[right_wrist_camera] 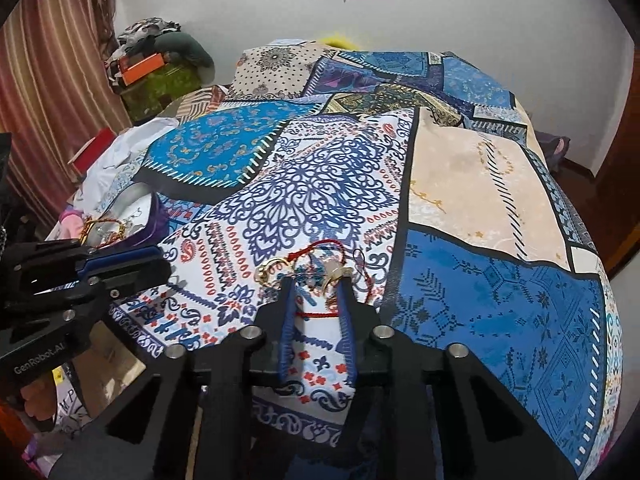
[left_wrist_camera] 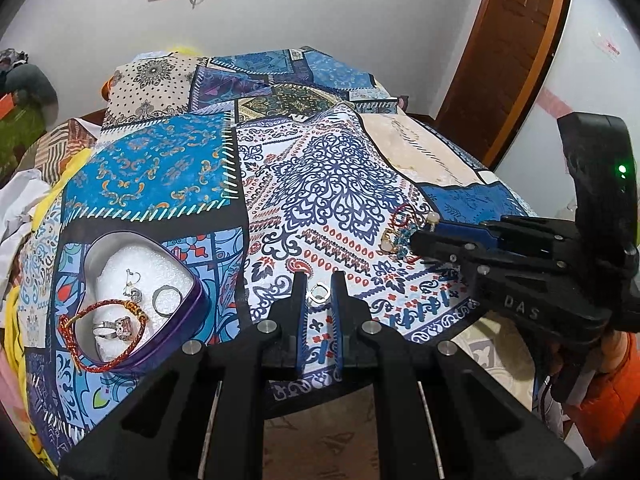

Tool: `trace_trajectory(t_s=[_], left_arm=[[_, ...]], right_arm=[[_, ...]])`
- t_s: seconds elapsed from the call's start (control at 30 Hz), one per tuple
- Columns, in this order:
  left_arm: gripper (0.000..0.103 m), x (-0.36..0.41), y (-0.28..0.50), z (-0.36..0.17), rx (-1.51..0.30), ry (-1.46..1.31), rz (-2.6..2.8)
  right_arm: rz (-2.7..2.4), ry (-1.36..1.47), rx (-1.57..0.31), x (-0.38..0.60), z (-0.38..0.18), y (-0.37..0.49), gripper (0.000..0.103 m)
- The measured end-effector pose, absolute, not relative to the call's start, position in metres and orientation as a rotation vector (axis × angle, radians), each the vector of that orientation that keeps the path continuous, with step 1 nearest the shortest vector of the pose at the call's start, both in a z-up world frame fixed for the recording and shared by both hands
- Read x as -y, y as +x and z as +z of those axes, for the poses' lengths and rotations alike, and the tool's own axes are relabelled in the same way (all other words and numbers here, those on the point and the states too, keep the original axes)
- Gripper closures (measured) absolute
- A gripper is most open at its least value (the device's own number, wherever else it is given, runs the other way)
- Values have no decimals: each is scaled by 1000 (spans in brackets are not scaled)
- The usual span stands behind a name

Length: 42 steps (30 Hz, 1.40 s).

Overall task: Organize jewelry
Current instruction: 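Grasp a small silver ring with the left tool while the right grasps a red-cord earring, then lift both held pieces toward the heart tin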

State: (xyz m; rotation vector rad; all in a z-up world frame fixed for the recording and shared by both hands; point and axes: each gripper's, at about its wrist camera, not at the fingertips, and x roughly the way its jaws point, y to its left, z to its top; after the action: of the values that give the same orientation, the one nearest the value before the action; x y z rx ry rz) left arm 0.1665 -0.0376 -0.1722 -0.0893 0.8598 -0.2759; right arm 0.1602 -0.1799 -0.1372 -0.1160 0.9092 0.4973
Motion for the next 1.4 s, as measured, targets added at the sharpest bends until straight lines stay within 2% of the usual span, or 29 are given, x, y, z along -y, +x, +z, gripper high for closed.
trace_trajectory(t_s=[0.17, 0.3, 0.83, 1.4], left_arm=[[94, 37, 165, -172, -860, -92, -274], [94, 37, 163, -170, -853, -84, -269], [93, 19, 141, -131, -755, -81, -229], [93, -51, 104, -95, -644, -118, -90]], right_arm=[[498, -50, -920, 189, -138, 169, 96], [490, -35, -913, 190, -137, 166, 97], [529, -44, -790, 177, -85, 140, 98], [657, -86, -667, 109, -45, 109, 98]])
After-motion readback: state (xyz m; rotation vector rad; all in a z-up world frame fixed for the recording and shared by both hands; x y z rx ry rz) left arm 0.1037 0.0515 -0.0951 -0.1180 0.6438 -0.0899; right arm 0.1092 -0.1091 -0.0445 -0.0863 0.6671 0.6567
